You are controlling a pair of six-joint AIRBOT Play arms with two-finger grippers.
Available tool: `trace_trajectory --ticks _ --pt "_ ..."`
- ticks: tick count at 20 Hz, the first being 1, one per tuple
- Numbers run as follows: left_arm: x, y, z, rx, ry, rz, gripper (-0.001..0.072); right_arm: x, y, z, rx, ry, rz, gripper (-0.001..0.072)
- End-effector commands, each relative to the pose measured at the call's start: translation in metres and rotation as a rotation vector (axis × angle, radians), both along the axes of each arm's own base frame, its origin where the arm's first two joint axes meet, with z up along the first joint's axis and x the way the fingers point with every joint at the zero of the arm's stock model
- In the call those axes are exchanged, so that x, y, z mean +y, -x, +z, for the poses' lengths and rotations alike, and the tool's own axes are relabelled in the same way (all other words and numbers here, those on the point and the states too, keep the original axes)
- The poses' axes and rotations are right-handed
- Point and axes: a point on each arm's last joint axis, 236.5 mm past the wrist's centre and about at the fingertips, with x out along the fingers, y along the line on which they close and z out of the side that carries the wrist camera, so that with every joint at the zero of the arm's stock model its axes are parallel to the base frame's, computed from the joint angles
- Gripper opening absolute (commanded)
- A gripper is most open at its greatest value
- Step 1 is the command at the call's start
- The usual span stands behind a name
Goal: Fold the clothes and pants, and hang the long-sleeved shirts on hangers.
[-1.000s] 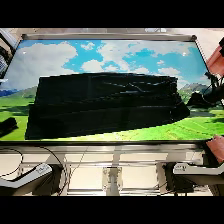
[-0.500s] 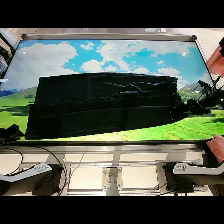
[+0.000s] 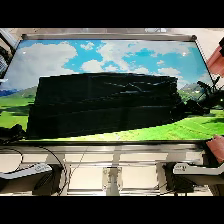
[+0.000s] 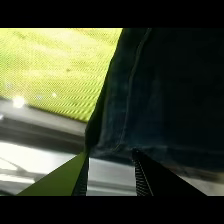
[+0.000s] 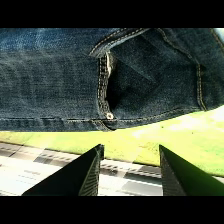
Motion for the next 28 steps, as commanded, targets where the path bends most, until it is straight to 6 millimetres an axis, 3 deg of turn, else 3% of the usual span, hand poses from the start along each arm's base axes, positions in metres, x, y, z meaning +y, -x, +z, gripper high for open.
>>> trace_trajectory --ticks 1,4,7,8,9,11,14,15,16,19,24,28 --pt "-0.003 -0.015 -0.001 -0.054 0.001 -0.023 0.0329 0.0 0.0 0.0 0.0 -0.001 -0.002 0.0379" --pt "-0.009 -0.016 -0.006 -0.041 0.02 -0.043 0.0324 0.0 0.0 0.0 0.002 0.0 -0.007 0.0379" --pt "-0.026 0.001 -0.016 0.021 0.083 -0.066 0.0316 -0.001 0.0 0.0 0.003 0.001 -0.007 0.0379" --pt "-0.03 0.012 -0.017 0.065 0.1 -0.087 0.0206 -0.002 0.001 0.0 0.004 0.006 0.001 0.0386" --pt "-0.031 0.022 -0.017 0.101 0.106 -0.107 0.0032 -0.004 0.003 -0.001 0.008 0.017 0.018 0.0386" --pt "-0.027 0.029 -0.015 0.133 0.081 -0.089 0.0029 -0.009 0.006 -0.002 0.005 0.04 0.068 0.0387" --pt "-0.008 0.018 0.0 0.074 -0.033 -0.031 0.0029 -0.02 0.003 -0.005 -0.028 0.084 0.141 0.0403" --pt "-0.002 0.013 0.007 0.045 -0.073 -0.026 0.0029 -0.024 -0.002 -0.004 -0.051 0.105 0.147 0.051" --pt "0.003 0.01 0.015 0.018 -0.111 -0.021 0.0028 -0.029 -0.011 -0.003 -0.089 0.128 0.158 0.0568" --pt "0.009 0.005 0.033 -0.032 -0.179 -0.015 0.0029 -0.04 -0.033 -0.002 -0.182 0.18 0.19 0.0562" --pt "0.007 0.006 0.036 -0.022 -0.169 0.043 0.0029 -0.041 -0.046 -0.031 -0.196 0.155 0.238 0.0541" --pt "0.007 0.006 0.036 -0.018 -0.165 0.072 0.0029 -0.015 -0.051 -0.053 -0.201 0.015 0.262 0.0541"
